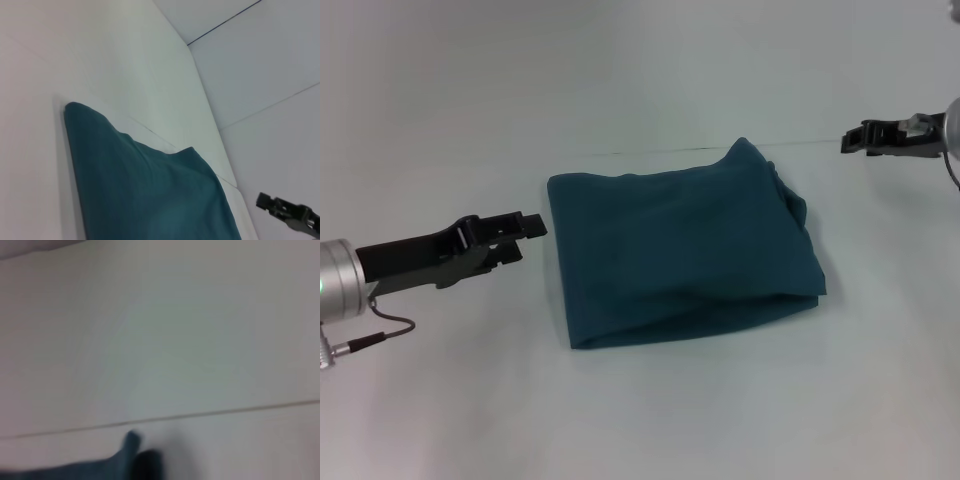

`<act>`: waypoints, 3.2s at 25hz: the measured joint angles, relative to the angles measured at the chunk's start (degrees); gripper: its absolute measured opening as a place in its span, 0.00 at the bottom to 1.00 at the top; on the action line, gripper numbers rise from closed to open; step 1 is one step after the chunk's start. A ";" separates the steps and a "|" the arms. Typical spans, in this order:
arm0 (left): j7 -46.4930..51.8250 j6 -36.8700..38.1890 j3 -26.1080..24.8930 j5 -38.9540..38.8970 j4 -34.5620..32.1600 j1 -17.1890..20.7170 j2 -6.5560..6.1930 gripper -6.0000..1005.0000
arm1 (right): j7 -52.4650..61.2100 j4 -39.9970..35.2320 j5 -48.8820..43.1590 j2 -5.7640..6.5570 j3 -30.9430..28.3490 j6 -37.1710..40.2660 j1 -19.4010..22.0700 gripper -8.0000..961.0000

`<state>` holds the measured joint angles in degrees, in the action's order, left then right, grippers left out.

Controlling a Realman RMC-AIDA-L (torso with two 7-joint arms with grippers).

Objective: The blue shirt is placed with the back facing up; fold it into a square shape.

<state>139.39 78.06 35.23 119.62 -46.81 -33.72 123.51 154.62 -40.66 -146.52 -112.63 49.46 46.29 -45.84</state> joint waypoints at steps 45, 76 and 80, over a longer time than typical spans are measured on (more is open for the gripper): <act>0.61 -21.12 15.92 3.19 11.55 -7.50 -0.46 0.65 | -36.71 6.73 38.69 2.93 -21.79 42.49 24.41 0.92; 5.18 -27.19 23.17 3.78 17.39 -12.75 0.38 0.47 | -36.70 6.83 39.08 2.88 -22.53 43.06 24.66 0.92; 5.16 -25.69 23.16 3.70 15.87 -12.26 0.51 0.30 | -36.68 7.42 39.12 2.99 -22.75 43.10 24.66 0.92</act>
<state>144.55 52.36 58.40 123.32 -30.94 -45.98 124.02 117.94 -33.23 -107.40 -109.63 26.71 89.40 -21.18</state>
